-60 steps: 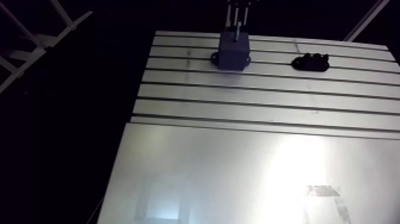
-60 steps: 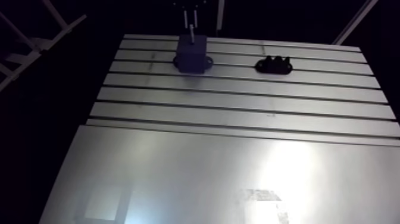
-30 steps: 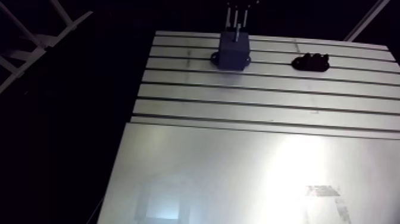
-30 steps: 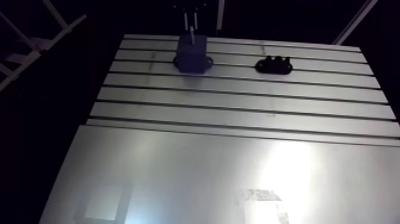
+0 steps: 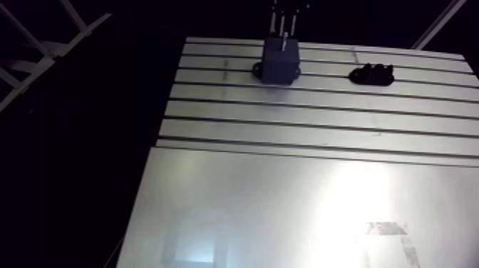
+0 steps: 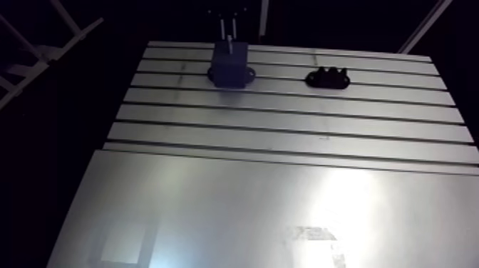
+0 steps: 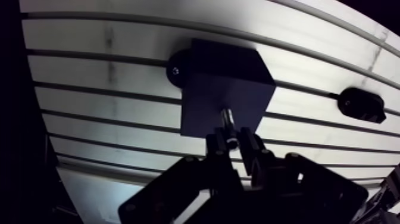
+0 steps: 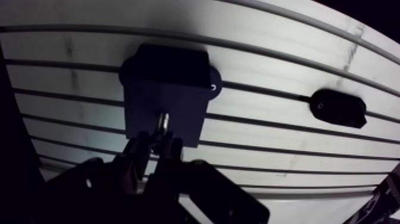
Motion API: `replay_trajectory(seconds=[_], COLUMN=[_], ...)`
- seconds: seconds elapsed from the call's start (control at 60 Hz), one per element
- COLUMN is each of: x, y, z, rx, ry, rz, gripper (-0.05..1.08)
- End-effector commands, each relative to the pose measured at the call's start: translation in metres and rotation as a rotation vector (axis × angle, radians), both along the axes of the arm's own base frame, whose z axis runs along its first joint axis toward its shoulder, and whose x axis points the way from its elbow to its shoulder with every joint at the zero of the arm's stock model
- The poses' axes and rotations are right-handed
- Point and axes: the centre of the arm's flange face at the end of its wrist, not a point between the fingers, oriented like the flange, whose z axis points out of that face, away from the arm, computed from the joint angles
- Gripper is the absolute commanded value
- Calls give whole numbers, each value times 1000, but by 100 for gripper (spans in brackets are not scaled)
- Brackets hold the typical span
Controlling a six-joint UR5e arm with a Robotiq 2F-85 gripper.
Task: Pick up the M10 bolt and insert it into the hole until fully seated.
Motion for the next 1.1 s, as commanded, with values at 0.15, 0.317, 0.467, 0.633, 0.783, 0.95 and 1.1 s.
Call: replay_trajectory(seconds=[0.15,0.317,0.467,0.633,0.783,0.95,1.1], x=[3,2,4,3,2,5,30], y=[0,1,0,1,2,4,9], z=[-7,-6,-2,2,22,71,128], rx=[1,2,-6,-11,-20,-14,-12], ry=[-9,9,21,46,80,136,175], rz=[-1,3,10,14,9,7,-12], gripper=[104,60,0,0,0,0,0])
